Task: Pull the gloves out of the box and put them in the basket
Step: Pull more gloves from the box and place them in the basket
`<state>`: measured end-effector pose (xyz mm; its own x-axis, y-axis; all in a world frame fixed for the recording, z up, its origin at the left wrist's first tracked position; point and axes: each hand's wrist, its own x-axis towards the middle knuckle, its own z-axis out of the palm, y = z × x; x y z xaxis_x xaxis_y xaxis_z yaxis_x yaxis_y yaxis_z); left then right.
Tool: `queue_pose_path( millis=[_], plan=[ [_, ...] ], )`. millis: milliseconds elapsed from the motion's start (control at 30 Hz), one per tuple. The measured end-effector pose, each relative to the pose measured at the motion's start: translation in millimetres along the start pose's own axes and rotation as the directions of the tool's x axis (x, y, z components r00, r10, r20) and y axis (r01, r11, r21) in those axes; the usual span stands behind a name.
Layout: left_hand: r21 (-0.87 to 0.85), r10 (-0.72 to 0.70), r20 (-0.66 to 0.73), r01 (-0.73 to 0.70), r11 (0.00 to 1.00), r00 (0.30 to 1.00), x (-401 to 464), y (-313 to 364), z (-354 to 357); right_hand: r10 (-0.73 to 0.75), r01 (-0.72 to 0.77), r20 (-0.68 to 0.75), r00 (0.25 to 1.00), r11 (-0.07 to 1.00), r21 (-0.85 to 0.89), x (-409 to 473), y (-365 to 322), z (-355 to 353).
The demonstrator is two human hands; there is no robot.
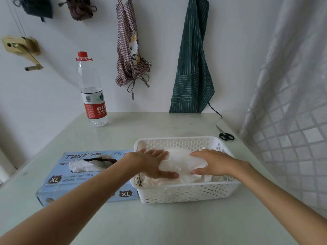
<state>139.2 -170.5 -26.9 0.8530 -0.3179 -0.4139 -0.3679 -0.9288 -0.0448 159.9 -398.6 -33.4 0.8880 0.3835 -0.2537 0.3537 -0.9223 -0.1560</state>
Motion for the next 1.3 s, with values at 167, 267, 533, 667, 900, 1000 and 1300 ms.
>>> queue_pose_path(
  millis=[167,267,533,667,900,1000,1300],
  plan=[
    [-0.046,0.032,-0.166,-0.04,0.998,0.986,-22,-17,-13,-0.071,0.09,-0.261,0.963,0.994,0.06,-22,-2,-10],
    [0.008,0.032,-0.124,-0.031,0.999,0.992,-28,-31,-10,-0.089,0.123,-0.362,0.928,0.99,0.072,-34,-7,-9],
    [0.113,-0.004,-0.068,0.011,0.994,0.998,-19,-27,-9,-0.2,0.204,-0.054,0.978,0.886,0.415,-22,-36,-7],
    [0.168,-0.025,-0.047,0.032,0.985,0.999,-18,-20,-8,-0.201,0.18,0.017,0.98,0.909,0.376,-19,-40,-7],
    [0.139,-0.037,-0.001,0.036,0.99,0.999,-18,-24,-8,-0.246,0.215,0.098,0.964,0.944,0.249,9,-47,-16],
    [0.068,-0.004,-0.078,0.01,0.998,0.997,-26,-28,-15,-0.175,0.174,0.254,0.951,0.984,0.027,22,-48,-24],
    [0.131,0.127,-0.455,-0.075,0.989,0.881,-32,-37,-18,-0.213,0.237,-0.125,0.969,0.942,0.238,44,-64,-23]
  ],
)
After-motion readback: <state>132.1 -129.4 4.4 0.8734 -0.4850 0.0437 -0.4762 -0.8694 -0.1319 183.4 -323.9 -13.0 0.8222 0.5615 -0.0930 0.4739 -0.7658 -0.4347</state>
